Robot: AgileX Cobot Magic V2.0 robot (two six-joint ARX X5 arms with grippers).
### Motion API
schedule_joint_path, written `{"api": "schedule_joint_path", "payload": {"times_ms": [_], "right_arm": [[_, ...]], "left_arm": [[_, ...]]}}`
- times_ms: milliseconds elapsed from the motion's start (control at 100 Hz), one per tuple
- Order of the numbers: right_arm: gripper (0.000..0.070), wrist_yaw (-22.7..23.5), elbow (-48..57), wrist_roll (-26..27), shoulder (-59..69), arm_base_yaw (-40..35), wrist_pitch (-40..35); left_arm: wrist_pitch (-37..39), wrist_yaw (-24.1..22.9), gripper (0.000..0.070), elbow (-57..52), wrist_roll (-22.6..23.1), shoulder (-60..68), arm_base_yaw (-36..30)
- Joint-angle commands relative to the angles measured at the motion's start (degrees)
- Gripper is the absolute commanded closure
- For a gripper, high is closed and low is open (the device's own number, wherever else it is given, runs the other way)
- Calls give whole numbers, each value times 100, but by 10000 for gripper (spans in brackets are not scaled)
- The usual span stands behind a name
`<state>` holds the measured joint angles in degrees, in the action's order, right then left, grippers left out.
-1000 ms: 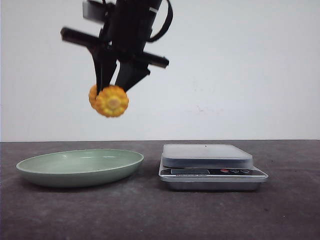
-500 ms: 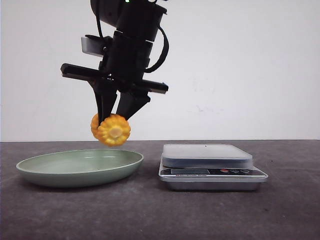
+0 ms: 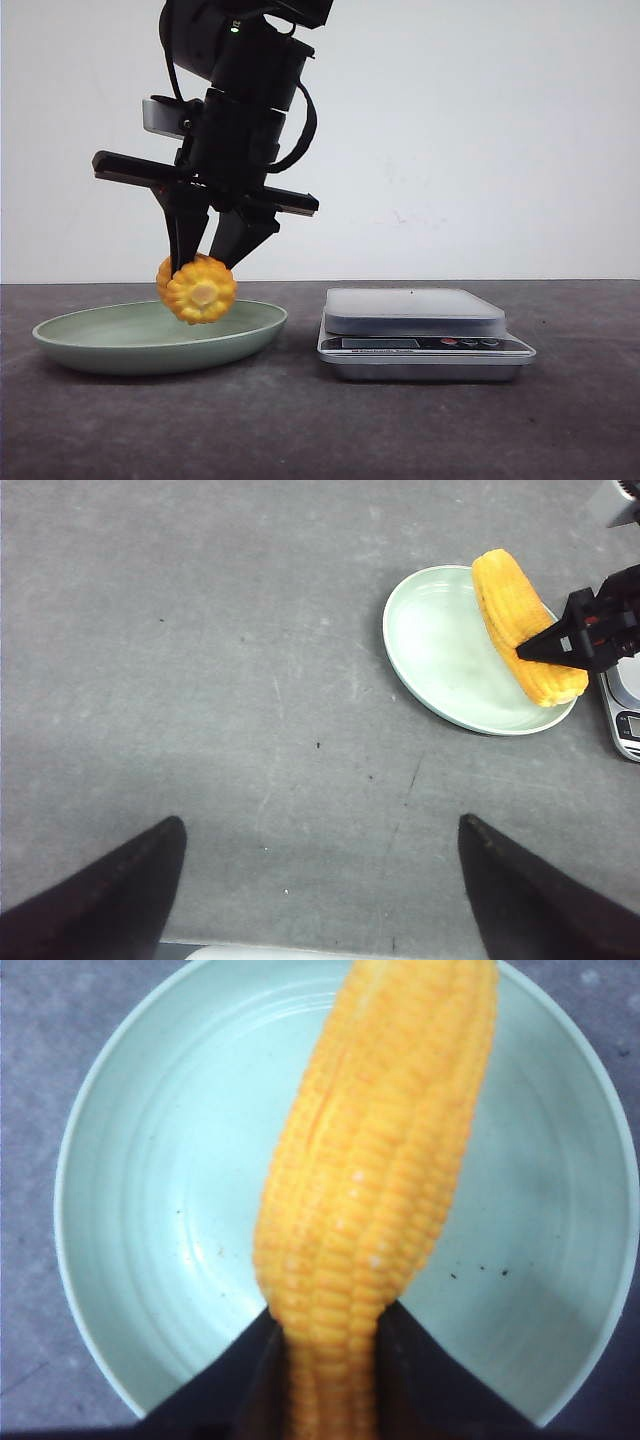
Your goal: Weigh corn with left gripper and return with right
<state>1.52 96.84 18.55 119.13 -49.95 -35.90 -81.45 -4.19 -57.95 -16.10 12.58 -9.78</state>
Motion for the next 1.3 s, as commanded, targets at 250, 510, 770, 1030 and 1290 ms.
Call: {"api": "schedule_joint_path", "payload": {"times_ms": [250, 510, 770, 1030, 1290], "right_arm": [[166, -166, 160, 181, 116, -81, 118], [165, -317, 684, -50, -37, 46, -420], [166, -501, 1845, -632, -726, 376, -1554], [166, -505, 2138, -885, -2061, 1115, -2245], [167, -826, 2133, -1045, -3467, 1878, -3292]], "left_arm": [[0, 17, 190, -63, 4, -13, -4], [9, 15, 190, -63, 7, -13, -4], [33, 17, 190, -66, 4, -13, -4], [31, 17, 190, -63, 9, -13, -4], [46, 17, 190, -63, 24, -13, -4]]}}
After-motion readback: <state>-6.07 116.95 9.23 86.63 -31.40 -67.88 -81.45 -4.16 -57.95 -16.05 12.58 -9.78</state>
